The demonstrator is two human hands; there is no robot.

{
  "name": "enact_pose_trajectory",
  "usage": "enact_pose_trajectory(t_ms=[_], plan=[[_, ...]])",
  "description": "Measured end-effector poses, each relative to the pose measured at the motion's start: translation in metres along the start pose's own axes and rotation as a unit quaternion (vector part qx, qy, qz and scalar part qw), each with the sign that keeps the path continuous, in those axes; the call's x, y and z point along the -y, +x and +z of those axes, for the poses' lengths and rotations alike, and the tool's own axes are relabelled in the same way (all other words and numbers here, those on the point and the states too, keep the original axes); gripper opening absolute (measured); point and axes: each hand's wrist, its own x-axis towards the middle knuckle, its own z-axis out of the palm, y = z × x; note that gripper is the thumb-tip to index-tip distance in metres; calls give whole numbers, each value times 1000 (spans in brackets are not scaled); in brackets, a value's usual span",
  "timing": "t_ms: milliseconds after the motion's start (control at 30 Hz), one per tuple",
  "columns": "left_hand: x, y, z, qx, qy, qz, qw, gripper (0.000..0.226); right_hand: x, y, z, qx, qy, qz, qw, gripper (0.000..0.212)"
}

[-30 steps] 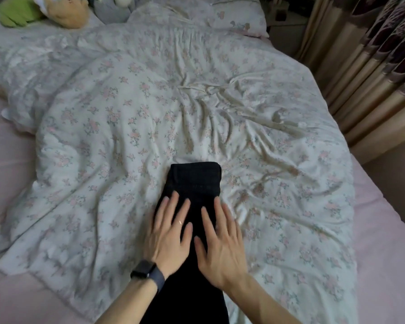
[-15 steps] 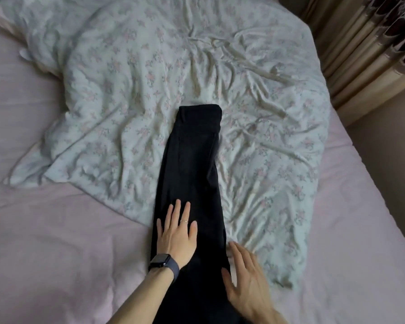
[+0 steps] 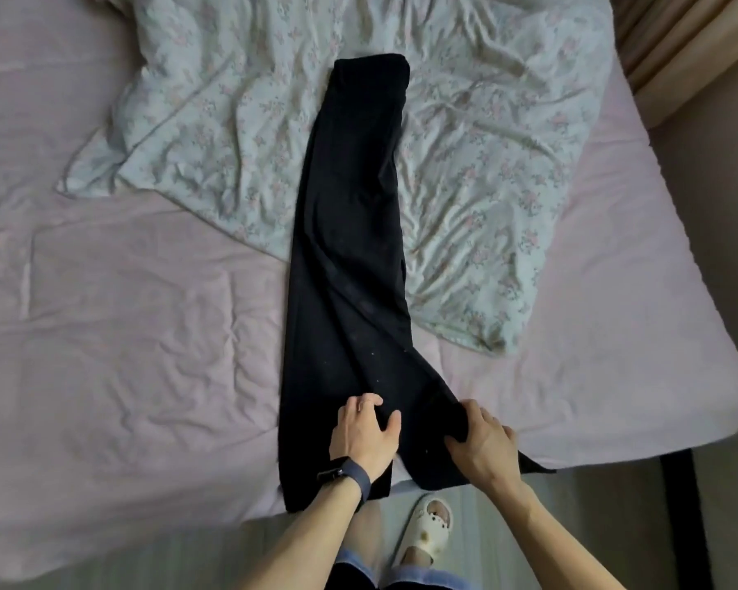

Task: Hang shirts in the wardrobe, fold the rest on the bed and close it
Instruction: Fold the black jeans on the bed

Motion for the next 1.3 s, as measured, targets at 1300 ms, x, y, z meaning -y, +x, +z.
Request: enact_pose_trajectory(t_ms=[1300], plan=[[230,-77,58,52,-159,-85,982,33,-4,-122,218,-9,275,75,958,61]])
